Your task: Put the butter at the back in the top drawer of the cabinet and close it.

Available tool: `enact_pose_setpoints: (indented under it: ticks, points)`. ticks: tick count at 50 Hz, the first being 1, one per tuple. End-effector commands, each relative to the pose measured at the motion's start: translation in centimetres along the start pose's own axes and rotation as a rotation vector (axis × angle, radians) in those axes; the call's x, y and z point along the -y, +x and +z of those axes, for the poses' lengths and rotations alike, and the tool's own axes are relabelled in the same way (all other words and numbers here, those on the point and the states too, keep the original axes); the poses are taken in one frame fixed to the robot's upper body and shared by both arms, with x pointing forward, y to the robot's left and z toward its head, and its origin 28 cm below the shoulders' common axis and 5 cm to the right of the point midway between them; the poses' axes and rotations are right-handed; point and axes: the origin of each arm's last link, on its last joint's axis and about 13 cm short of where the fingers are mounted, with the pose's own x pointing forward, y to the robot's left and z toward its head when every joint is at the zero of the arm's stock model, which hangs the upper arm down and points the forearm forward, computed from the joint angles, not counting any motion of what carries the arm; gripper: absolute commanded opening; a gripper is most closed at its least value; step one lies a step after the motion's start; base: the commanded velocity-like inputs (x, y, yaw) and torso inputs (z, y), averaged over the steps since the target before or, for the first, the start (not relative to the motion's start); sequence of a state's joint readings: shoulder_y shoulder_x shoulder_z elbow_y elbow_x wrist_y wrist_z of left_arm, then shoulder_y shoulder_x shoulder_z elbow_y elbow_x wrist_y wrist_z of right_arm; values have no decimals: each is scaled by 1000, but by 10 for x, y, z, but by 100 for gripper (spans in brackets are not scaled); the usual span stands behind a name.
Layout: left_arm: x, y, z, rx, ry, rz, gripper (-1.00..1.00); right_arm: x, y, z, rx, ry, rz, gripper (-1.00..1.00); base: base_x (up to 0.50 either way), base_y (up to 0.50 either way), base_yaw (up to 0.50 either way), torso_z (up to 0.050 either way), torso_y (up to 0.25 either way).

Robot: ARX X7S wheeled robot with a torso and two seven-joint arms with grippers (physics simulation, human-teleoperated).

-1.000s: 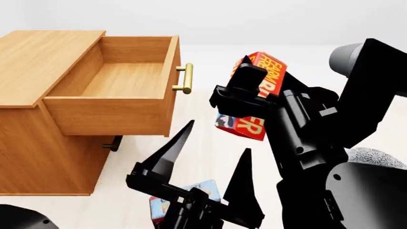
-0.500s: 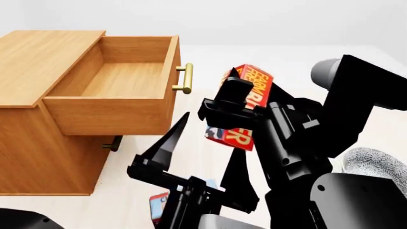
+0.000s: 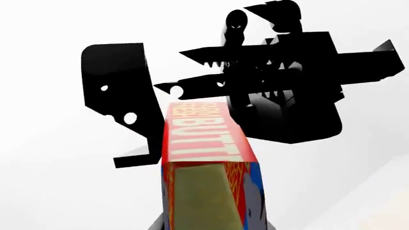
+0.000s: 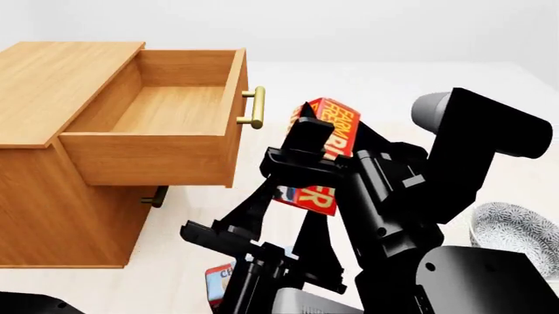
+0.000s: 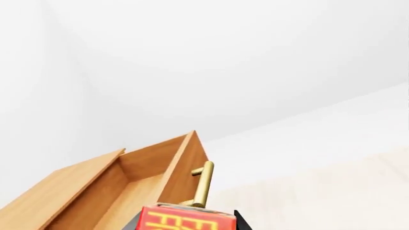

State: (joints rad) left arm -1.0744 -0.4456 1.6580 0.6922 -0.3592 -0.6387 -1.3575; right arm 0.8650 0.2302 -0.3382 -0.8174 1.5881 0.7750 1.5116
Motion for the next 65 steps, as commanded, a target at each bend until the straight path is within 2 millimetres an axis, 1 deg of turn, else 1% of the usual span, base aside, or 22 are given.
enact_pose_setpoints:
  ticks: [1,12,13,19,24,31,35,41,47,50,57,62,65]
  points:
    - [-1,0,-1,-2,-8,3,-100,3,3,1,20,-9,-27,-100,0,0,0,0,0]
    - [-3,0,-2,-9,-15,0,-100,4,2,2,19,6,-21,-100,0,0,0,1,1]
    - [-3,0,-3,-10,-15,1,-100,5,2,2,18,20,-18,100,0,0,0,0,0]
    - [-7,2,-3,-20,-17,3,-100,9,0,7,26,42,-24,100,0,0,0,0,0]
    - [-13,6,-5,-32,-4,19,-100,14,-6,17,60,46,-42,100,0,0,0,0,0]
    - [-34,16,-1,-38,13,74,-100,28,-12,32,125,58,-92,100,0,0,0,1,1]
    - [-47,22,2,-38,23,106,-100,40,-15,35,148,55,-127,100,0,0,0,0,0]
    - [-68,30,9,-35,43,151,-100,55,-16,32,174,31,-180,100,0,0,0,0,2]
    - [-81,35,11,-60,56,163,-100,69,-13,19,167,-3,-213,100,0,0,0,0,0]
    - [-91,39,12,-70,60,171,-100,76,-10,14,177,-44,-200,100,0,0,0,0,3]
    - [-113,48,2,-141,21,209,-100,94,2,-1,216,-141,-264,100,0,0,0,1,0]
    - [-128,57,-2,-176,-23,242,-100,102,7,-9,258,-232,-315,100,0,0,0,0,2]
    - [-139,65,-2,-196,-51,255,-100,105,9,-13,262,-242,-325,100,0,0,0,0,0]
